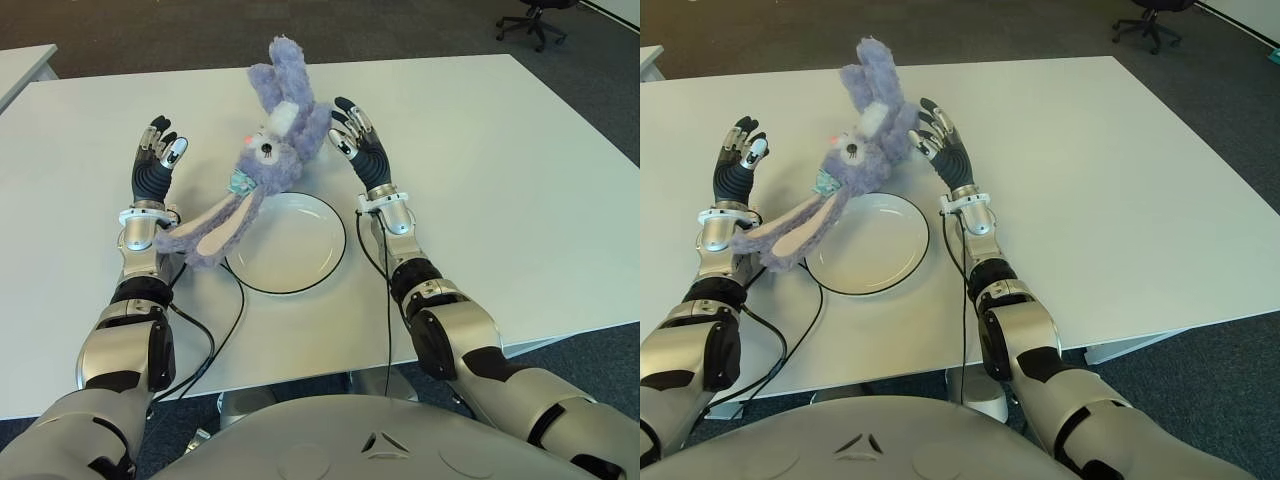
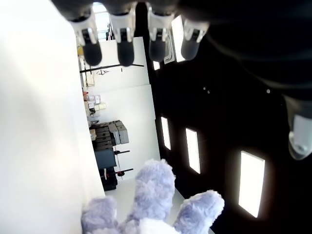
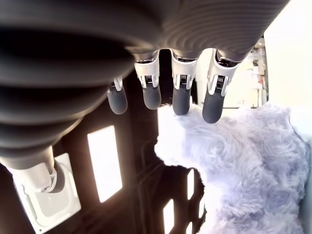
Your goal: Put the doll into the plate.
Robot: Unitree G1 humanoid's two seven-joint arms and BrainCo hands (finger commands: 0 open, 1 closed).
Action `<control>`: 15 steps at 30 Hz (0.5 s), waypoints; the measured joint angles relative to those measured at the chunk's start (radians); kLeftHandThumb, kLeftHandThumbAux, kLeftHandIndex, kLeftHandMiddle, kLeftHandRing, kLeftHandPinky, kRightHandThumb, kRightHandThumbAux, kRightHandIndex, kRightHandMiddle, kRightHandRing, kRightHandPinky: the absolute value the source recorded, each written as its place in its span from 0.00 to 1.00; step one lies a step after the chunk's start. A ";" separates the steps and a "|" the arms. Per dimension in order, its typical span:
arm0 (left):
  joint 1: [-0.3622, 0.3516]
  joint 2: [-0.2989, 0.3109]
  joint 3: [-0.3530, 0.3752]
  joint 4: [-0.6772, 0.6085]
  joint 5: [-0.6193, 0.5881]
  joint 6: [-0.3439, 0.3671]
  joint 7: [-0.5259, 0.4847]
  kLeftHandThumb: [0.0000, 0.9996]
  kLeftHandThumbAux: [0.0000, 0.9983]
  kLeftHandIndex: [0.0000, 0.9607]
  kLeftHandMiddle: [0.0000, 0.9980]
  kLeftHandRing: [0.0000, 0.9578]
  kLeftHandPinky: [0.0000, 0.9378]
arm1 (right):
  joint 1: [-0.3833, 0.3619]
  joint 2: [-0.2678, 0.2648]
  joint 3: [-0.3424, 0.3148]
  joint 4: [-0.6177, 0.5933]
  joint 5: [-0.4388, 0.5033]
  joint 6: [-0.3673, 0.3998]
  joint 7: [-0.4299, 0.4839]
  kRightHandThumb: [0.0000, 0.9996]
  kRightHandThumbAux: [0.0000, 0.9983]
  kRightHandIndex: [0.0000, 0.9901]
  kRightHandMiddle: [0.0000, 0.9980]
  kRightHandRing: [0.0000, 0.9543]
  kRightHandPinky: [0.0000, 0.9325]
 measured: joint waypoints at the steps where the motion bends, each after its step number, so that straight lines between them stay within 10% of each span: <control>1: 0.000 0.000 0.000 0.000 0.000 0.000 0.000 0.00 0.45 0.00 0.08 0.09 0.11 | 0.000 0.000 0.000 -0.001 0.001 0.000 0.006 0.43 0.50 0.08 0.05 0.08 0.16; 15: 0.002 0.001 0.002 -0.001 -0.001 -0.003 -0.010 0.00 0.44 0.00 0.08 0.09 0.11 | 0.017 0.001 0.011 -0.037 0.000 0.000 0.046 0.38 0.47 0.09 0.05 0.10 0.22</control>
